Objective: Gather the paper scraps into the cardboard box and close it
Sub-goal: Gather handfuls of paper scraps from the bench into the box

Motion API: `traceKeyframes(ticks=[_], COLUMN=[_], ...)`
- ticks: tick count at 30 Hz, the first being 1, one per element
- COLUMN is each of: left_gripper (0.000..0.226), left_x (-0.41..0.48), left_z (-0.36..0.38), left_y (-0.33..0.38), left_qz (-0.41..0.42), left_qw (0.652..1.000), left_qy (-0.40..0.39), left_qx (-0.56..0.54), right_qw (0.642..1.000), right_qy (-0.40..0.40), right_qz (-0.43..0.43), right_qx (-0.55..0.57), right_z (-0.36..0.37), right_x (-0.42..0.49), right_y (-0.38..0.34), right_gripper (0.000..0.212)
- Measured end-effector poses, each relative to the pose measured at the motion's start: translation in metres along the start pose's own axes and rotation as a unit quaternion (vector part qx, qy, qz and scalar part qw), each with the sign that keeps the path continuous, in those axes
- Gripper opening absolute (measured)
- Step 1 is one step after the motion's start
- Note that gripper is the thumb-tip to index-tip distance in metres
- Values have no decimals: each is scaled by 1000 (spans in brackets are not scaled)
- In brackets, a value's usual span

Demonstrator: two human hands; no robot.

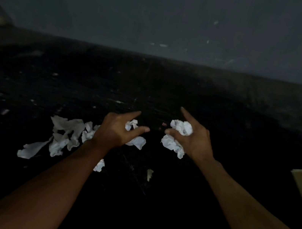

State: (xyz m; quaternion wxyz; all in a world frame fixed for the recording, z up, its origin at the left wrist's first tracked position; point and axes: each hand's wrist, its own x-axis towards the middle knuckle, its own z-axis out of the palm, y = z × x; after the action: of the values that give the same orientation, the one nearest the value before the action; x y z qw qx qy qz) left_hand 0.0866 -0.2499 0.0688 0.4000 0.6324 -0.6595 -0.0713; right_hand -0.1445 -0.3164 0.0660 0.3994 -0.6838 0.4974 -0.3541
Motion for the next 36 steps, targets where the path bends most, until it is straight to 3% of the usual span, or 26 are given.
traceKeyframes(ticks=[4,9,14,20,24,29,36], left_gripper=[82,69,72,69,64,65,66], left_x=[-4,-8,-19,-39,-37,-26,-38], left_z=[-22,-32,-9,49,89,158,272], left_y=[34,83,140,220,291,393,522], left_qz=[-26,-11,25,62,109,158,104], left_qw=[999,999,995,984,980,973,974], left_qy=[-29,-46,-81,-137,-127,-112,-85], left_qx=[2,-10,-59,-96,-108,-129,-180], right_qw=[999,995,990,972,947,930,926], right_qy=[13,55,106,181,263,310,321], right_qz=[-27,-51,-27,-2,9,19,34], right_qx=[-21,-59,-91,-148,-182,-195,-196], right_z=[-34,-76,-121,-202,-274,-375,-513], right_x=[-26,-67,-128,-193,-224,-251,-264], right_y=[-24,-48,-47,-25,-2,39,109], right_gripper=[87,84,82,81,78,78,77])
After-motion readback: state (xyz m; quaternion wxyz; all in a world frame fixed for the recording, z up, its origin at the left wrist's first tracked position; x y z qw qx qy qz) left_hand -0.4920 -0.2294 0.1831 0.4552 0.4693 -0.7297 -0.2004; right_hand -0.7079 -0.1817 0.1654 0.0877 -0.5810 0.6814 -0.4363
